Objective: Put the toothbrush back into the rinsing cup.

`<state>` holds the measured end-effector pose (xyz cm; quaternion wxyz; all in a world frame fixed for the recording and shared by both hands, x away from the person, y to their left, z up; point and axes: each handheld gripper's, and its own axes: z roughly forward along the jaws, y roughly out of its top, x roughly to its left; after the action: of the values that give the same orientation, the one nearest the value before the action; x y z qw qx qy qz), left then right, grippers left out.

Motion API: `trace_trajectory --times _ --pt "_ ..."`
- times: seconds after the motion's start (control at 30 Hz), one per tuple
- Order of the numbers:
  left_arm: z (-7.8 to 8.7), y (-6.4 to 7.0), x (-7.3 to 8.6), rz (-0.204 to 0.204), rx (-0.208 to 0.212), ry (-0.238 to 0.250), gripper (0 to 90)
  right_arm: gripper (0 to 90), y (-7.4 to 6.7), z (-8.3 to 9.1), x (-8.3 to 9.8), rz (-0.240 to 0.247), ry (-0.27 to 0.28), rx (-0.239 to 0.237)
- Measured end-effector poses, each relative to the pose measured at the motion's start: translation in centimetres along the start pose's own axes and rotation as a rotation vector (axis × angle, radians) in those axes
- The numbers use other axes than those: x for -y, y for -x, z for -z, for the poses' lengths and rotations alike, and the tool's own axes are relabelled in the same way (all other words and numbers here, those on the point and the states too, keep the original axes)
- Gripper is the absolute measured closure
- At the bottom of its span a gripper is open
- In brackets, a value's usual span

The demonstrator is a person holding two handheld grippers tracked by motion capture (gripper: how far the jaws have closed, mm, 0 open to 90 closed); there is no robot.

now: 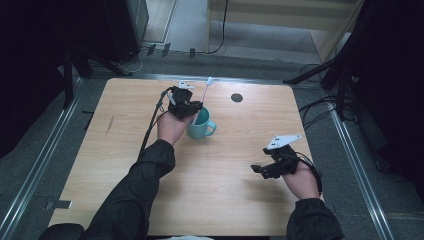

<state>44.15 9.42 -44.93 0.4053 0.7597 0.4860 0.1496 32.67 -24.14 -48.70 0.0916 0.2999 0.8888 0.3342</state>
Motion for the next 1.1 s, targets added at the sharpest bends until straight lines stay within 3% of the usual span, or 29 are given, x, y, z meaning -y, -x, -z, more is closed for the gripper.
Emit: trace_trajectory --times 0.1,0.63,0.77,1.1 --pt "-0.1 0.1 -0.1 -0.009 0.001 -0.029 82.8 18.8 0.0 0.0 0.0 0.001 -0.001 0.001" --pt "0.1 -0.4 -0.2 0.015 0.013 -0.049 81.8 18.8 0.0 -0.1 0.0 0.004 -0.006 0.000" --pt "0.4 -0.5 -0.2 0.019 0.027 -0.063 75.5 18.8 0.0 -0.1 0.0 -0.007 -0.007 0.002" --pt "2.4 -0.4 -0.4 -0.014 0.075 -0.106 64.6 18.8 -0.1 0.0 0.0 0.001 -0.010 -0.001"
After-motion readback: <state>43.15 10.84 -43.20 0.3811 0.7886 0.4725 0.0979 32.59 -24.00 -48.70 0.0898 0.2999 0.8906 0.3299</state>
